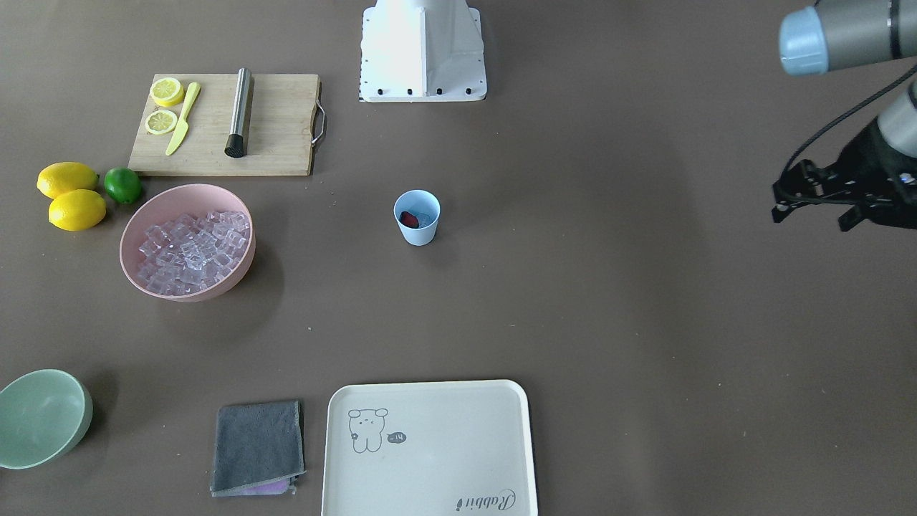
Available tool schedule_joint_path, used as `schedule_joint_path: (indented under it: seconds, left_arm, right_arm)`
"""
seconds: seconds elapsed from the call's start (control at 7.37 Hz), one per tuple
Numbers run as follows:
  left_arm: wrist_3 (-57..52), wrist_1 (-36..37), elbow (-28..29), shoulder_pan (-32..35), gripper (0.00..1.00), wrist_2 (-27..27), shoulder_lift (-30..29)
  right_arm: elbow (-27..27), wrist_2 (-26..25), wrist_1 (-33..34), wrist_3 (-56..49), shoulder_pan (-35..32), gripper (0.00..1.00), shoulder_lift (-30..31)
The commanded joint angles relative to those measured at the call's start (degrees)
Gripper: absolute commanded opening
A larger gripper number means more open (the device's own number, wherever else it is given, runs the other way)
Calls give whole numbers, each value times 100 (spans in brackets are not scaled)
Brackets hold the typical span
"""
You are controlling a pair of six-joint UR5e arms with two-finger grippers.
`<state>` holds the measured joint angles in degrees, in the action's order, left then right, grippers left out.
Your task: Put ice and strawberries in cup
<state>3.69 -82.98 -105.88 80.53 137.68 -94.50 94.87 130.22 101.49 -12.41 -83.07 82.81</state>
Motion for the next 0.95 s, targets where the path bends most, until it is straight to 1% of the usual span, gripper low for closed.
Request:
schedule_joint_path:
  seconds: [0.0, 0.14, 0.27, 0.41, 0.68, 0.81]
  left_arm:
    - [-1237, 97, -29, 735, 98, 347, 896]
    - [-1248, 97, 84, 858, 98, 313, 1072]
    - [-1518, 97, 381, 1068, 97, 321, 1074]
    - [-1747, 97, 550, 1444, 98, 330, 1056]
    - [-1732, 106, 752, 1676, 98, 356, 1030]
    - [-1749, 89, 936, 1999, 98, 374, 995]
  right_arm:
    - [-109, -22, -85, -382, -314, 100, 260]
    - [-196, -14, -103, -707, -507, 100, 314]
    - [-136, -5, -112, -771, -570, 100, 497]
    - [-110, -5, -112, -781, -614, 100, 543]
    - [-39, -23, -112, -781, -702, 100, 561]
    - [-30, -23, -112, -703, -702, 100, 552]
